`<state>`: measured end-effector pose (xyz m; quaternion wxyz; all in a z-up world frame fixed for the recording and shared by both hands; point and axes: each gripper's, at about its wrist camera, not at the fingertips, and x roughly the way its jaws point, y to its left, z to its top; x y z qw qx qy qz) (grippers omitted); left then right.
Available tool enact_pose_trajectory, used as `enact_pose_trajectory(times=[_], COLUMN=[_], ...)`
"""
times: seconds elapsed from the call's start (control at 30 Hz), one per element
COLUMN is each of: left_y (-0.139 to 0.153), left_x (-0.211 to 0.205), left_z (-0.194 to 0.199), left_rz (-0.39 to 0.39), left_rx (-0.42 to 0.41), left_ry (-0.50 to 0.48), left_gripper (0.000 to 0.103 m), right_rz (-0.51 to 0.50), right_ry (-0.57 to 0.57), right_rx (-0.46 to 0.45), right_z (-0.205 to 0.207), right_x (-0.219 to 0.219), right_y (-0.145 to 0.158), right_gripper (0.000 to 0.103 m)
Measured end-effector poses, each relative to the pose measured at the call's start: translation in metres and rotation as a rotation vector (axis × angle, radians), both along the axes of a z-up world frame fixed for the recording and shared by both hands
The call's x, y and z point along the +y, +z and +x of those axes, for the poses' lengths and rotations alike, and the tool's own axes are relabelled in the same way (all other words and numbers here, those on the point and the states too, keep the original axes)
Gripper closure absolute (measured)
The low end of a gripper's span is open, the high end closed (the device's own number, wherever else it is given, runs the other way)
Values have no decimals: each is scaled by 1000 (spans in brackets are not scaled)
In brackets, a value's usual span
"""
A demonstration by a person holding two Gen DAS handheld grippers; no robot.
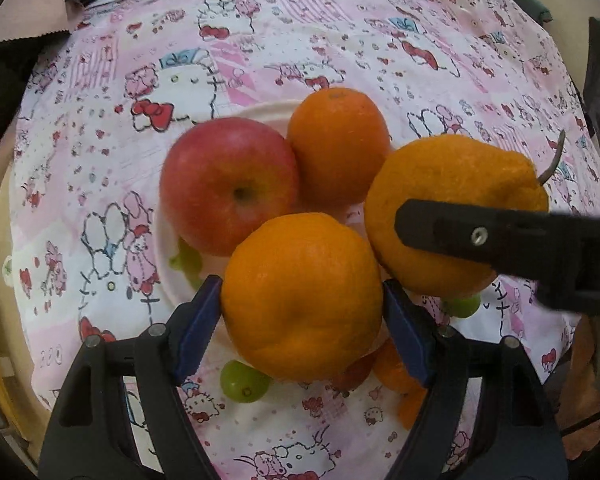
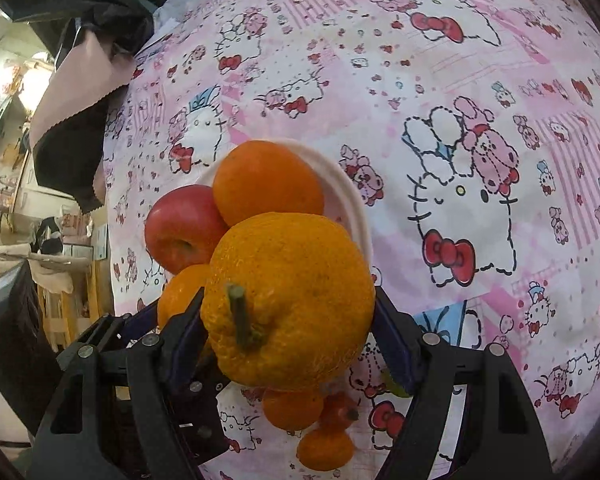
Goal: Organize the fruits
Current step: 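Place the flat orange on the plate with the left tool while the right tool sets the stemmed orange there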
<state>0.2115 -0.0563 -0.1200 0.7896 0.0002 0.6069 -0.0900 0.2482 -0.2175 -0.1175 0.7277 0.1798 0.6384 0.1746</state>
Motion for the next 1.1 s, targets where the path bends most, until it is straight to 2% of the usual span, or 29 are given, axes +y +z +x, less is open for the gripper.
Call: enact_pose_trajectory(times=[0.1, 0.2, 0.23, 0.33, 0.57, 0.73, 0.8, 0.9, 1.1], left_y=[2, 20, 27, 40, 58, 63, 62, 58, 57], left_x=[3, 5, 6, 12, 55, 65, 68, 73, 85], left_z=[-3, -11, -14, -22, -43, -58, -61, -65, -65], left_rz=[-24, -42, -35, 1, -56, -89, -95, -85, -91], left_rx=[-4, -40, -49, -61, -12, -45, -56, -76, -99], left_ry=[11, -2, -8, -9, 125, 170, 187, 205, 259], left_gripper=[25, 22, 18, 17, 17, 17, 17, 17, 17], right_rz=[-9, -39, -38, -72, -148, -70, -59, -35, 26], right_ry=[6, 9, 6, 14, 83, 7, 4, -12, -104], right_rx=[-1, -12, -11, -25, -92, -23, -22, -32, -81], right_z=[-1, -1, -1, -1, -2, 1, 0, -1, -7], right_x=[1, 2, 2, 5, 19, 4, 3, -3, -32], right_y=[0, 1, 0, -1, 2, -13, -13, -5, 20], right_gripper=[25, 25, 25, 24, 24, 18, 18, 16, 6])
